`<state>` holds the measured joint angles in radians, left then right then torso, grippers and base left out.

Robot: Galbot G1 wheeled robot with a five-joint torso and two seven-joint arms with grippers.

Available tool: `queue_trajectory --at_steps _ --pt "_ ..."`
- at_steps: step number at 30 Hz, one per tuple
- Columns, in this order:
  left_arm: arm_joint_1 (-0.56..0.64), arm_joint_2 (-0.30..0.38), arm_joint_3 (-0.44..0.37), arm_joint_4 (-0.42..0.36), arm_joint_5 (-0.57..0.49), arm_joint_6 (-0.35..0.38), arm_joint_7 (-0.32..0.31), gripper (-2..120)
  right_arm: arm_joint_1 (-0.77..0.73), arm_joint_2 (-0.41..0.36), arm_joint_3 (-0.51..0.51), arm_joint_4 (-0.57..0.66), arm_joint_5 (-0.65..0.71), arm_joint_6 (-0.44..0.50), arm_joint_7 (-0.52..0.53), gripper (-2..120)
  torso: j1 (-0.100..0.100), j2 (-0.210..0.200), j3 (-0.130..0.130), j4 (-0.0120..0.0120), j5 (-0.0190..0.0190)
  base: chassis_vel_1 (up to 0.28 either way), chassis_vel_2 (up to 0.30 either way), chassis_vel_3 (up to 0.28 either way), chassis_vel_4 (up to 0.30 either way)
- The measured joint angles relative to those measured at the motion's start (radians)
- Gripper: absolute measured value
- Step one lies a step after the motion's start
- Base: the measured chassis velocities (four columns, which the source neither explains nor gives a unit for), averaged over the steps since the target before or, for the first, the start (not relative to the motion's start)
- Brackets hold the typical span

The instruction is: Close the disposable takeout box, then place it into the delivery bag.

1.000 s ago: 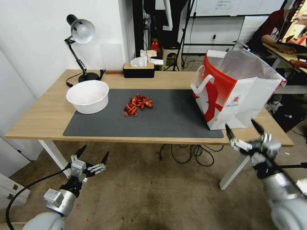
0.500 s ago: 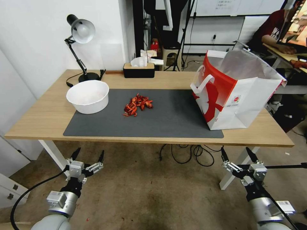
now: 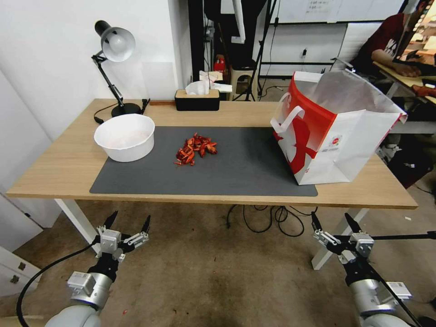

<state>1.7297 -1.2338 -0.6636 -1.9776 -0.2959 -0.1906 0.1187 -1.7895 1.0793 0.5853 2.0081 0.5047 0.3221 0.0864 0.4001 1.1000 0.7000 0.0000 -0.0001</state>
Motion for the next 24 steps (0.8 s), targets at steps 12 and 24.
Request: queue_trajectory --at_steps 12,24 --pt "0.004 -0.003 -0.003 0.003 0.002 -0.013 0.001 100 0.006 0.004 -0.01 0.005 -0.011 0.0 -0.009 100 0.0 0.0 0.0 0.0 0.0 0.0 0.0 0.0 0.0" --pt "0.004 -0.003 -0.003 0.003 0.002 -0.013 0.001 100 0.006 0.004 -0.009 0.006 -0.012 0.0 -0.009 100 0.0 0.0 0.0 0.0 0.0 0.0 0.0 0.0 0.0"
